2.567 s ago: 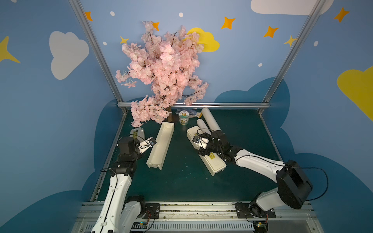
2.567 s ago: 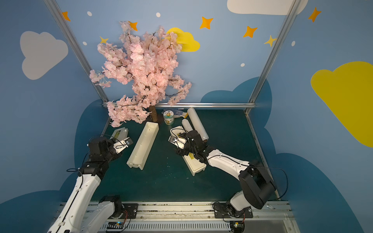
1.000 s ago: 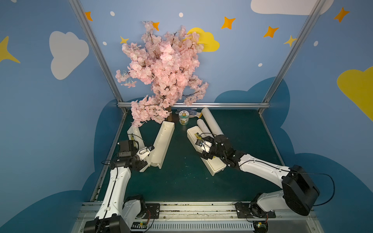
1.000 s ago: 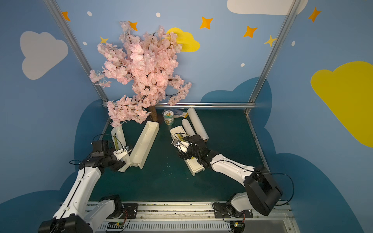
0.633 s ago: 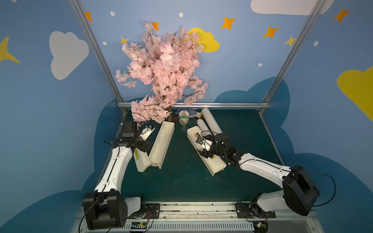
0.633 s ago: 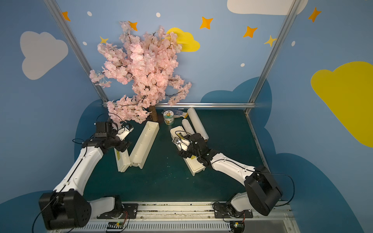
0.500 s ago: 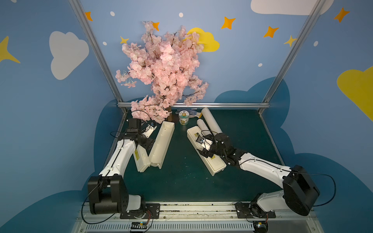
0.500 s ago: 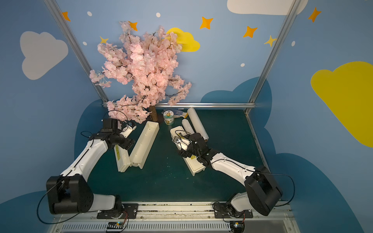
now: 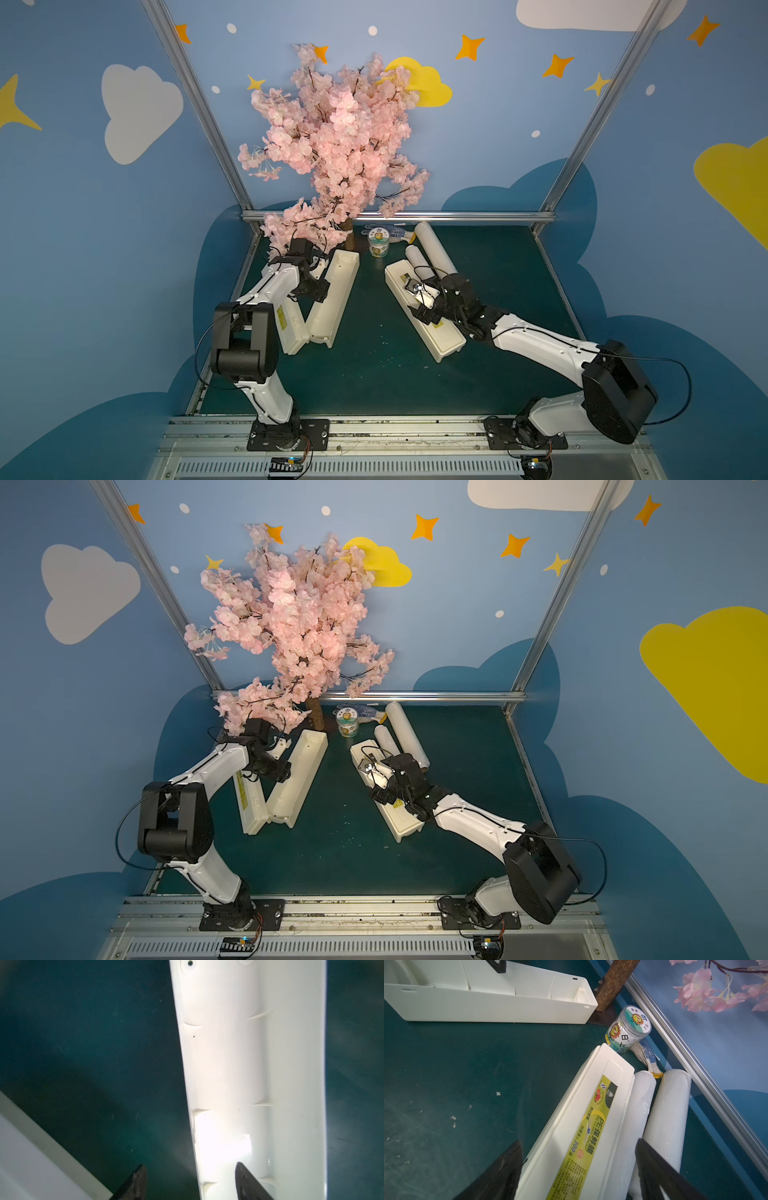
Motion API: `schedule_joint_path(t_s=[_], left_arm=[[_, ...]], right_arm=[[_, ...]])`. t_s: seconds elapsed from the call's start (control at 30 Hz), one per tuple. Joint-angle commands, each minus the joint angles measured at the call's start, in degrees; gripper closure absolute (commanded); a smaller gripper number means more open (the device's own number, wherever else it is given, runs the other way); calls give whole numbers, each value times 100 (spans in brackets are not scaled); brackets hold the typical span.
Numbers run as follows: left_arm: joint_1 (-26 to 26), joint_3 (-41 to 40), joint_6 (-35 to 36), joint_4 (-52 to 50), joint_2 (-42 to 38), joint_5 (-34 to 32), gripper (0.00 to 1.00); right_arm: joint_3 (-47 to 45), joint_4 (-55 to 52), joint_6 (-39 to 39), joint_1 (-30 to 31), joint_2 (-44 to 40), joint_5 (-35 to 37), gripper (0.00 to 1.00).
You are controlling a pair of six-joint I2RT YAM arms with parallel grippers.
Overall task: Put plastic wrap rolls into dispensers
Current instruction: Adjust the plastic wrap cutting box at the center of the board.
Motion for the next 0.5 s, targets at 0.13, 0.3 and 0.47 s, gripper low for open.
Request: schedule_joint_path(t_s=[0.13,0.3,0.47], left_arm=[[-77,355,-1123,-554,394,283,50],[-204,538,-1766,-719,601,440,65],[-266,531,-2589,-694,619,537,72]], right_arm=[[785,-704,1051,-732,116,314,16],[1855,-2037,2140,-1728,679,-399,15],[2538,-2790,2172,-1986,1464,-309,14]])
